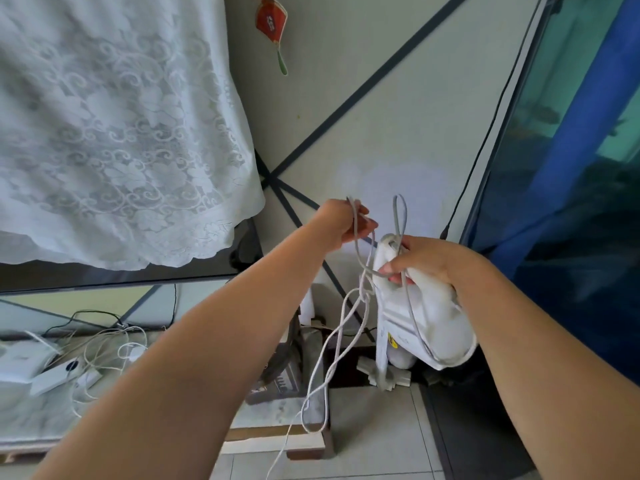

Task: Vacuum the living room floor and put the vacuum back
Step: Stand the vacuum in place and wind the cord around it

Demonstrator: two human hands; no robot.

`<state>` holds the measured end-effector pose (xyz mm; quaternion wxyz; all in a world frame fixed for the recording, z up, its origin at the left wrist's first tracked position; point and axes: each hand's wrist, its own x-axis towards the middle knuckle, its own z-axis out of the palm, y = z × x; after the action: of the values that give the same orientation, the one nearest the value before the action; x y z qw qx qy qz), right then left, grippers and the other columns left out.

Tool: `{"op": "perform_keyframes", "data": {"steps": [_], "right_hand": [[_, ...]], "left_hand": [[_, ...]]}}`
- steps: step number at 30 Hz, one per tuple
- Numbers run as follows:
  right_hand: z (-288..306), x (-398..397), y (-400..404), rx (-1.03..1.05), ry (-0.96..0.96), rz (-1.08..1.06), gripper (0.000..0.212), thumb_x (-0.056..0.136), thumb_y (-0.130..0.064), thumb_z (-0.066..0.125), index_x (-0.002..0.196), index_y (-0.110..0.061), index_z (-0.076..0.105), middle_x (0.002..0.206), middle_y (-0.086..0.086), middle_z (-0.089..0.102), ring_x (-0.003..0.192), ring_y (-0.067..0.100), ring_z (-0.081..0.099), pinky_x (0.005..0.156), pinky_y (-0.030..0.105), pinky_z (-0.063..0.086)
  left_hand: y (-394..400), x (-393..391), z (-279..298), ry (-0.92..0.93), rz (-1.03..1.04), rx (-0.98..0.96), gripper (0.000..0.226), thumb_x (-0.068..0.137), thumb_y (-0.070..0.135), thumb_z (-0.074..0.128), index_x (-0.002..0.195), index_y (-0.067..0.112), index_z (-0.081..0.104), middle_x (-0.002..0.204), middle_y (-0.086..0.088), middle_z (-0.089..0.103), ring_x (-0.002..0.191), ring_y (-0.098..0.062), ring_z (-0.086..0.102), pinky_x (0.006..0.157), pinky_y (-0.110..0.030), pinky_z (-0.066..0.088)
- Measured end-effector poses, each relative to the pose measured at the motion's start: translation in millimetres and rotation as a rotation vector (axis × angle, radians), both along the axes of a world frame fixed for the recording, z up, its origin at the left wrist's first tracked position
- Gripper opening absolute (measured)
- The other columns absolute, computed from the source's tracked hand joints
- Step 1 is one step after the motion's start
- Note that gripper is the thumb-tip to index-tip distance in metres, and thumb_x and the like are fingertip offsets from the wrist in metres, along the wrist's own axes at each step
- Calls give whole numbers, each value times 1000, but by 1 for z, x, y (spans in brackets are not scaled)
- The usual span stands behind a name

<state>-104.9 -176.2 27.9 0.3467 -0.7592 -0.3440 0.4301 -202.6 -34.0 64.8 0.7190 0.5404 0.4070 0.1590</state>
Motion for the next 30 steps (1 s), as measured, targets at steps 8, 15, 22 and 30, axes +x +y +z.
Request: {"op": "perform_keyframes", "data": {"steps": [8, 15, 22, 30], "right_hand": [[-6, -20, -2, 45, 70, -144, 54, 71, -27, 84, 118, -11, 61, 102, 9, 71, 91, 20, 68, 87, 35, 55], [-1, -12, -7, 46, 30, -349, 22, 81, -1, 59, 101, -12, 59, 75, 17, 62, 65, 25, 59, 63, 31, 51], [-2, 3, -16, 27, 77, -413, 33, 69, -11, 62, 98, -26, 63, 86, 18, 69, 76, 27, 67, 84, 40, 54], [2, 17, -23, -12, 6, -365, 31, 78, -5, 63, 105, -20, 60, 92, 15, 71, 85, 26, 70, 79, 36, 57]], "left_hand": [[-48, 23, 12, -250, -179, -73, 27, 102, 11, 44, 83, -4, 56, 64, -18, 64, 48, -21, 65, 48, -28, 56], [-10, -17, -51, -342, 133, -16, 15, 97, 13, 54, 109, 5, 58, 94, -15, 71, 80, -24, 71, 77, -33, 59], [-51, -53, -167, 587, -688, 643, 56, 89, -4, 46, 141, 18, 43, 131, -16, 54, 110, -30, 56, 78, -20, 49], [-37, -44, -169, 646, -523, 584, 24, 97, 11, 49, 111, 1, 65, 88, -8, 69, 77, -23, 68, 75, -34, 59]]}}
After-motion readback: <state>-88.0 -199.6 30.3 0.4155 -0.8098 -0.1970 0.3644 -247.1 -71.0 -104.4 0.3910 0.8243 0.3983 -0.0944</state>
